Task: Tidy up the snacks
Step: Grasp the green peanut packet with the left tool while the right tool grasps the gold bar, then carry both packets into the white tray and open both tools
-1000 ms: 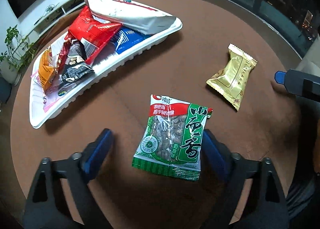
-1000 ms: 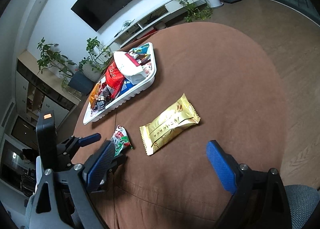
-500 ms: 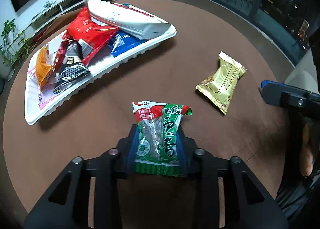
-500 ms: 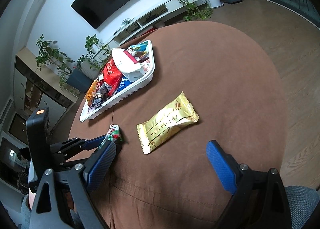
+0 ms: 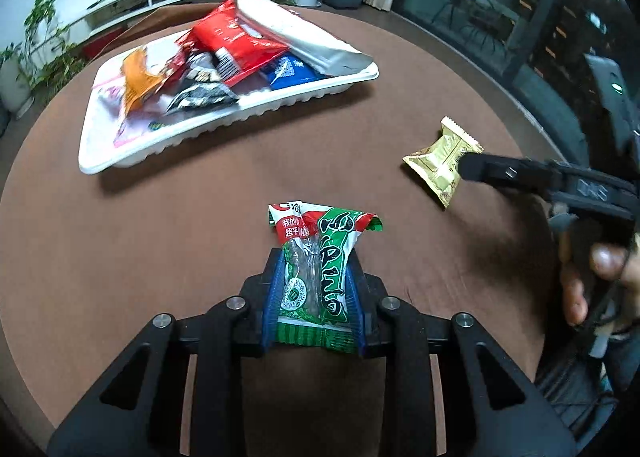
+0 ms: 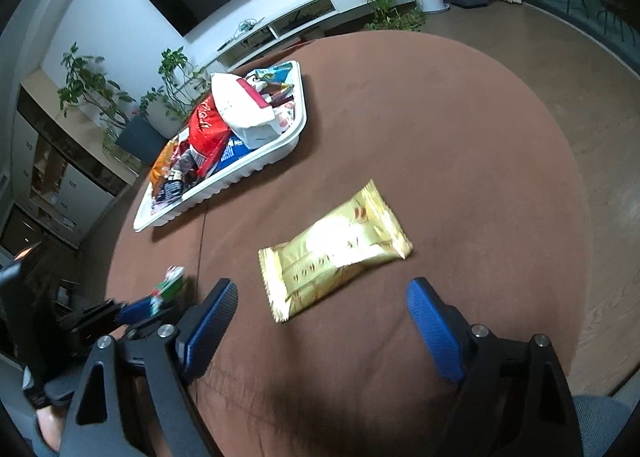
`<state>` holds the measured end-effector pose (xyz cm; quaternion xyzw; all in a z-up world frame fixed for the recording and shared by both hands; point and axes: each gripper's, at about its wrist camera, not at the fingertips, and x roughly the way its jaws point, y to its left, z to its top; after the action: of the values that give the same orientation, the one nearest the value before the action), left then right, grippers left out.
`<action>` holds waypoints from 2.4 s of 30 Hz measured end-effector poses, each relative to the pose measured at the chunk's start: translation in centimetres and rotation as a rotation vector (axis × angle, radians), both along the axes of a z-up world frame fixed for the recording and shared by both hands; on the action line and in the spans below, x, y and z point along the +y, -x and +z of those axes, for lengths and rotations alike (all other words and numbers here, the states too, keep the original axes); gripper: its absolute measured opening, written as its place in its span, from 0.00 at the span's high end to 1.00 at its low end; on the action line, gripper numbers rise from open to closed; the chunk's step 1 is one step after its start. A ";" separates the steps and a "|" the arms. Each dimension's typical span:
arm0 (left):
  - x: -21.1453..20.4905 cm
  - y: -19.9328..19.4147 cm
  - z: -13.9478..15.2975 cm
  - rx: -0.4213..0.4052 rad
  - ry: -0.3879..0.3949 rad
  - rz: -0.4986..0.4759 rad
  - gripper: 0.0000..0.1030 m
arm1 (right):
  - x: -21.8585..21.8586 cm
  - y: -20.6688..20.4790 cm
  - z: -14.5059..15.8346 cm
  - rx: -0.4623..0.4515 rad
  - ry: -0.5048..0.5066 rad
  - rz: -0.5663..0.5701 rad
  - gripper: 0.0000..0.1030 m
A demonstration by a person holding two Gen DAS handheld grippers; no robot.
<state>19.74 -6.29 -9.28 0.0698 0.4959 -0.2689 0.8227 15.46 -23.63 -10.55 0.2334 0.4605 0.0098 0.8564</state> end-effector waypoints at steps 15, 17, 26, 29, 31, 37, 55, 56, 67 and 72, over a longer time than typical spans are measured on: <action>3.9 2.2 0.0 0.020 0.109 0.085 0.74 | 4.1 -3.7 -0.1 0.025 0.245 0.165 0.26; 3.8 2.0 -0.3 0.022 0.117 0.093 0.74 | 4.8 -3.4 -0.2 0.036 0.327 0.196 0.32; 4.3 2.3 0.1 0.020 0.137 0.113 0.74 | 5.4 -3.2 -0.2 0.049 0.410 0.231 0.66; 4.6 2.4 0.3 0.019 0.144 0.121 0.74 | 4.7 -3.0 -0.1 0.047 0.366 0.220 0.68; 4.7 2.4 0.3 0.020 0.150 0.125 0.74 | 4.4 -2.8 0.0 0.043 0.337 0.209 0.68; 5.4 2.1 1.0 0.017 0.186 0.142 0.74 | 4.0 -2.0 0.4 0.020 0.222 0.181 0.68; 9.1 -10.5 9.2 -0.106 0.252 0.252 0.74 | 9.6 -11.6 11.2 -0.190 0.148 0.278 0.68; 9.0 -11.8 9.3 -0.111 0.241 0.262 0.74 | 10.4 -13.1 11.4 -0.187 0.147 0.285 0.68; 9.2 -18.2 5.0 -0.054 0.190 0.293 0.74 | 14.9 -22.4 7.5 -0.062 0.189 0.346 0.68; 9.3 -19.0 3.5 -0.048 0.180 0.303 0.74 | 15.8 -24.0 5.7 -0.033 0.216 0.362 0.68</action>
<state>38.74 2.98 -5.77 -0.0730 0.4549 -0.1835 0.8683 39.46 -7.80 -4.83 0.0535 0.4792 0.1178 0.8681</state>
